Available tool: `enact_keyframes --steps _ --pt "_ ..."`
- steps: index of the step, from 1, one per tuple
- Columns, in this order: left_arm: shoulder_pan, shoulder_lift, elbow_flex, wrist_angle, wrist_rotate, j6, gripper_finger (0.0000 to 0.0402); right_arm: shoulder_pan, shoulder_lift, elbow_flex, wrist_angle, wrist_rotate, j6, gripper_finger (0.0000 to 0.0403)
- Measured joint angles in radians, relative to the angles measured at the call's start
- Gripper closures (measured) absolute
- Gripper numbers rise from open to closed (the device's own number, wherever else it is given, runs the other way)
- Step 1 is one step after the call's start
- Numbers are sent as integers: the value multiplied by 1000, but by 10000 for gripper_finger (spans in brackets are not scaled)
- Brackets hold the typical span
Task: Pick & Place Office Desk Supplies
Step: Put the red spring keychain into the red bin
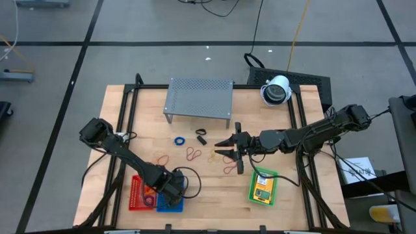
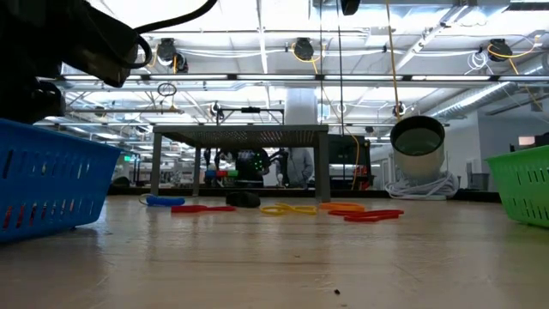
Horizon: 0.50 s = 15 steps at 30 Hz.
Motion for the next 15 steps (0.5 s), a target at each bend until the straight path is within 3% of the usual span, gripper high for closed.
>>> enact_keyframes --steps 15 --pt "0 100 6 74 44 -48 204 0 0 0 8 0 -8 314"
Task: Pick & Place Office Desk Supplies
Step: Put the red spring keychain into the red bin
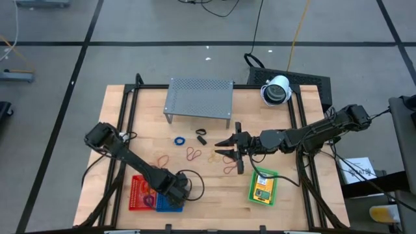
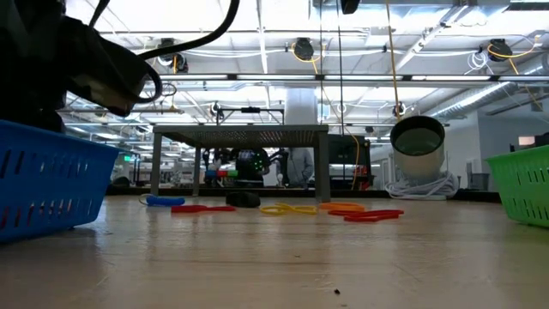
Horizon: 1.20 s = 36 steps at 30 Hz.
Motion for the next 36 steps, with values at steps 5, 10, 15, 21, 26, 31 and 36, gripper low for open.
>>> enact_keyframes --steps 5,10,15,21,26,31,36 --pt "0 7 0 -14 -9 -36 211 0 0 0 -1 0 0 314" --pt "3 3 -2 -21 -7 -37 278 0 0 0 -1 0 0 314" --pt "6 3 -3 -11 16 -30 375 0 0 0 -1 0 0 314" --pt "12 -5 15 -6 46 -31 380 0 0 0 -1 0 0 314" --pt "19 -32 44 -2 57 -25 394 0 0 0 -1 0 0 314" --pt "26 -70 65 -3 28 -21 382 0 0 0 -1 0 0 314" --pt "35 -127 66 -17 12 -24 395 0 0 0 -1 0 1 314"
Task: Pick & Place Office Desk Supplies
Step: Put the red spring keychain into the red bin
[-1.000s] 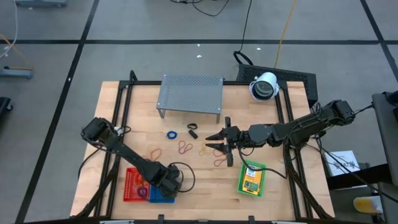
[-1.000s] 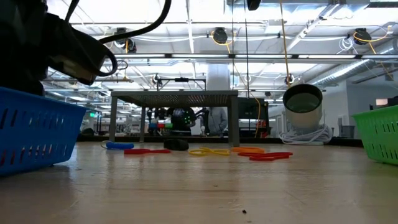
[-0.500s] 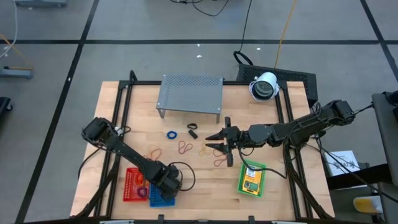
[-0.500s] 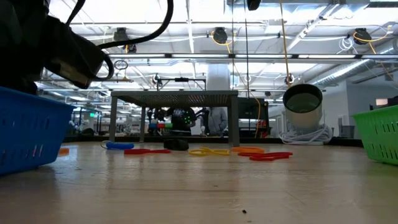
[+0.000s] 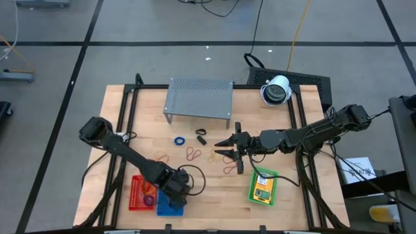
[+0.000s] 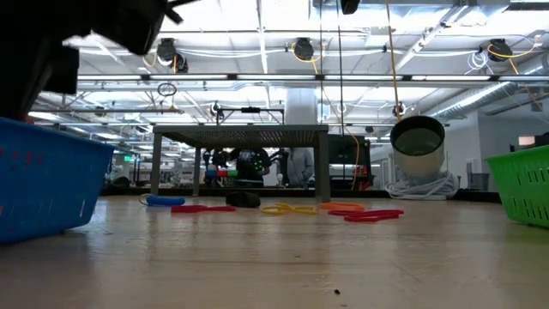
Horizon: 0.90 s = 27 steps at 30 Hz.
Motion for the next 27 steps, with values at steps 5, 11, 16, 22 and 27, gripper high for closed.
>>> enact_keyframes --steps 5,11,16,22,27 --pt "2 -82 0 -16 -10 -16 389 0 0 0 -1 0 2 314" --pt "-2 -193 0 -42 -19 -63 391 0 0 0 -1 0 3 314" --pt "-32 -286 1 -190 -30 -169 396 0 0 0 -1 0 3 314" --pt "-93 -337 1 -363 -35 -262 395 0 0 0 -1 0 3 314" --pt "-133 -337 -21 -383 -17 -277 392 0 0 0 -1 0 3 314"
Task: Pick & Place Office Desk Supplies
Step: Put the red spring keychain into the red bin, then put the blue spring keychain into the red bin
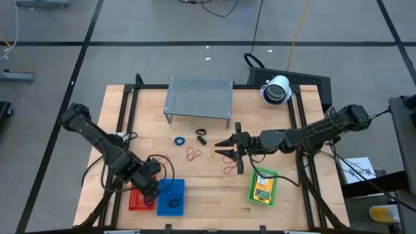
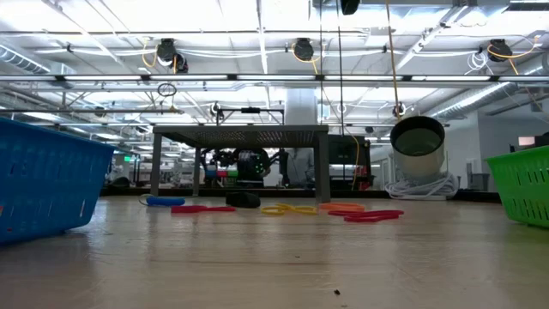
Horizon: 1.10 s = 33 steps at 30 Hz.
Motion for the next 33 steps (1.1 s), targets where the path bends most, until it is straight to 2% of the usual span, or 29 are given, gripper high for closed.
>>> enact_keyframes --steps 7,13,19,22,28,33 --pt "-45 1 -136 114 23 -78 394 0 0 0 0 0 2 314" --pt "-104 1 -234 201 103 -173 384 0 0 0 0 0 23 314" --pt "-151 1 -247 211 61 -273 372 0 0 0 1 0 23 314" --pt "-162 1 -247 215 59 -279 339 0 0 0 1 0 32 314" --pt "-170 1 -247 212 96 -278 247 0 0 0 1 2 58 314" --pt "-168 -1 -247 210 127 -275 200 0 0 0 1 52 75 314"
